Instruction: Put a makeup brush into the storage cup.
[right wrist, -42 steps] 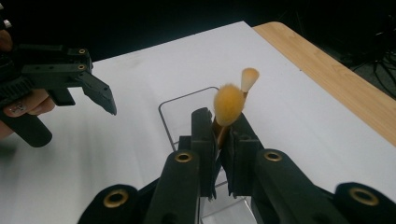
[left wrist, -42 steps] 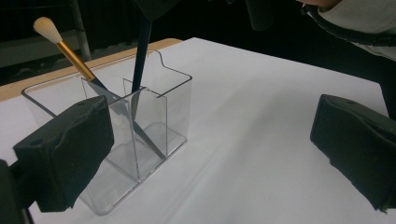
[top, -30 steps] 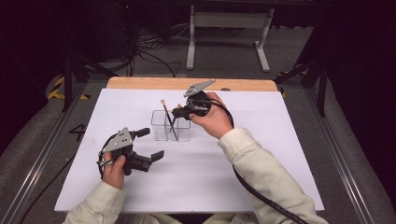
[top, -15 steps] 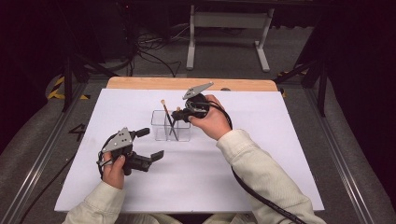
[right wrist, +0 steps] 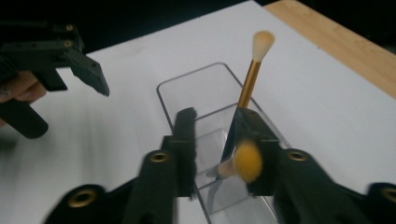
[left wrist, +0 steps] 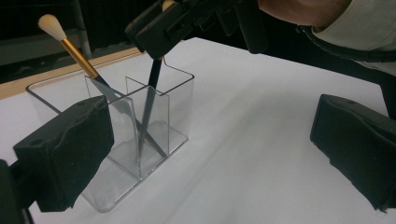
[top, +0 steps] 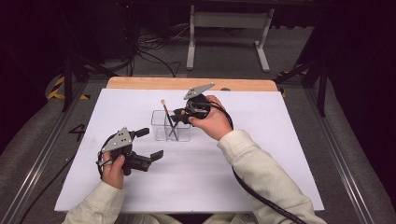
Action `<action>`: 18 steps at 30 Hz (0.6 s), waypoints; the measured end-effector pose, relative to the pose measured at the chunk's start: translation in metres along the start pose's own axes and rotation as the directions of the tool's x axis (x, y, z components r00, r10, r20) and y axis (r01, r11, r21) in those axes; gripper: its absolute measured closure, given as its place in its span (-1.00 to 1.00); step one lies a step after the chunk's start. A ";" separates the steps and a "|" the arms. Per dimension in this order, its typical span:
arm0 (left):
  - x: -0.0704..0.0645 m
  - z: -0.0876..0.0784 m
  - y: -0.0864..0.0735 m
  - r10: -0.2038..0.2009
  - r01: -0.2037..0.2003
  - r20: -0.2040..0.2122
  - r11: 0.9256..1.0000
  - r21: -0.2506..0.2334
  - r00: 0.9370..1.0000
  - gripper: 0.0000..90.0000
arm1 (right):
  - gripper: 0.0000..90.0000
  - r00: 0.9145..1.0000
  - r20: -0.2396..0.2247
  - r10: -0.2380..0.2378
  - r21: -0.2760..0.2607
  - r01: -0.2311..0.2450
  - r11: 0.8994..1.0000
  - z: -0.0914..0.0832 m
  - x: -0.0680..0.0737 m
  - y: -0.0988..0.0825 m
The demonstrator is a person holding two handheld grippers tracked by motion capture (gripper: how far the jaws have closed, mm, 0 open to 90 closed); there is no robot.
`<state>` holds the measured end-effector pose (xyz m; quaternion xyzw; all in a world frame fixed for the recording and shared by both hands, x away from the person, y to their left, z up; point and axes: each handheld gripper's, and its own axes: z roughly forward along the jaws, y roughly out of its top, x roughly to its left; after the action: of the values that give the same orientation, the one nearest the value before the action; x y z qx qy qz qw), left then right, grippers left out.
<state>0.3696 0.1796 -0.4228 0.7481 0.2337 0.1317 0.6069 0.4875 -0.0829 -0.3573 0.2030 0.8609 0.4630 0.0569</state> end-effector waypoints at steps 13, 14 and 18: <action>0.001 -0.003 -0.001 -0.003 0.003 -0.008 1.000 0.003 1.000 -0.99 | -0.44 0.998 0.053 -0.038 -0.240 0.050 0.969 -0.059 0.013 0.005; 0.001 -0.004 -0.001 -0.005 0.005 -0.010 1.000 0.005 1.000 -0.99 | -0.44 0.998 0.055 -0.037 -0.253 0.050 0.966 -0.062 0.014 0.005; 0.001 -0.005 0.000 -0.004 0.004 -0.016 1.000 0.004 1.000 -0.99 | -0.48 0.997 0.072 -0.040 -0.294 0.060 0.954 -0.077 0.016 0.002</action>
<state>0.3676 0.1841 -0.4217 0.7478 0.2404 0.1360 0.6038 0.4514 -0.1350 -0.3107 0.1853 0.7845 0.5782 0.1263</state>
